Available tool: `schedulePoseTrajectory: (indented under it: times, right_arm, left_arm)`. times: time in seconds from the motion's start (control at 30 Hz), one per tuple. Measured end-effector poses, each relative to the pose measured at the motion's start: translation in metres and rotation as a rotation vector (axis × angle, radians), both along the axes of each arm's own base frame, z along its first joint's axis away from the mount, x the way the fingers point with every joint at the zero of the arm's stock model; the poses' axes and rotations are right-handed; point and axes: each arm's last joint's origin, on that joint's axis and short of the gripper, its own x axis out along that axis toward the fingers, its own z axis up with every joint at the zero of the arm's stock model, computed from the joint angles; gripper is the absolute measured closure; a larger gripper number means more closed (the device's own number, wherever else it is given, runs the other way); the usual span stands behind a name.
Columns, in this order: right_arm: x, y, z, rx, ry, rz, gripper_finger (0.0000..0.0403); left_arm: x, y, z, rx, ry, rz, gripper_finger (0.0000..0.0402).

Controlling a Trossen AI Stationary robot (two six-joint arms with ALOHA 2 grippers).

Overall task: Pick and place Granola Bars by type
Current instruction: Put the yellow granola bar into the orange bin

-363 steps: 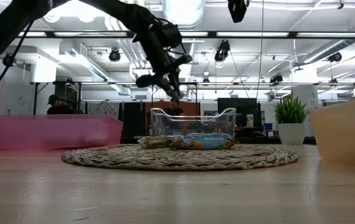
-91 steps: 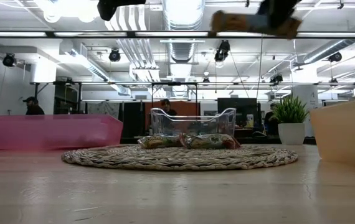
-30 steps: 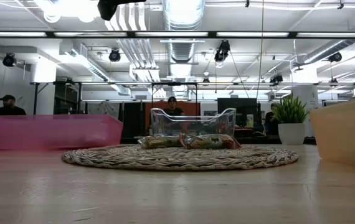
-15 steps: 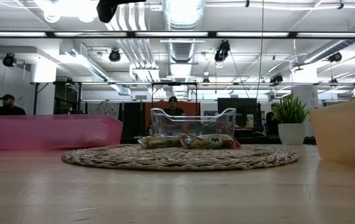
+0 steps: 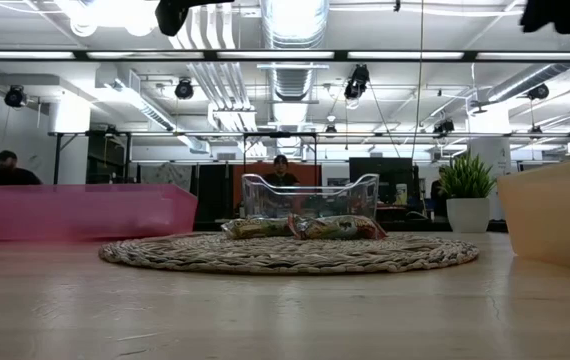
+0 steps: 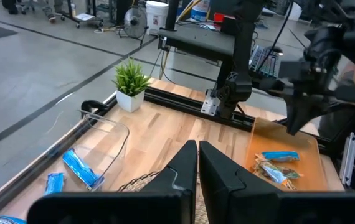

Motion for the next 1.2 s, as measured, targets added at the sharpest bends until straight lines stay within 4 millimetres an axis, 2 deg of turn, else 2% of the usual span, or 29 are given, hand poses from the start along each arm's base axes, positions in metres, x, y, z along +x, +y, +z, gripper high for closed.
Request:
schedulePoseTrajectory:
  times: [0.17, 0.4, 0.53, 0.7, 0.97, 1.2]
  right_arm:
    - [0.001, -0.022, 0.011, -0.059, -0.043, 0.042, 0.0394]
    - [0.002, -0.045, 0.02, -0.127, -0.08, 0.061, 0.0394]
    - [0.003, -0.052, 0.023, -0.148, -0.09, 0.061, 0.0394]
    - [0.004, -0.056, 0.024, -0.157, -0.091, 0.053, 0.0394]
    - [0.006, -0.055, 0.021, -0.164, -0.078, 0.064, 0.0394]
    - [0.007, -0.055, 0.021, -0.168, -0.079, 0.066, 0.0394]
  left_arm:
    - [0.0, 0.0, 0.0, 0.0, 0.001, 0.0, 0.0401]
    - [0.014, 0.001, -0.01, -0.081, 0.041, 0.006, 0.0394]
    - [0.026, 0.0, -0.009, -0.125, 0.056, -0.012, 0.0356]
    - [0.041, 0.002, 0.0, -0.132, 0.069, -0.01, 0.0283]
    - [0.075, 0.012, -0.002, -0.147, 0.373, 0.037, 0.0171]
    - [0.11, 0.029, -0.014, -0.182, 0.725, 0.1, 0.0154]
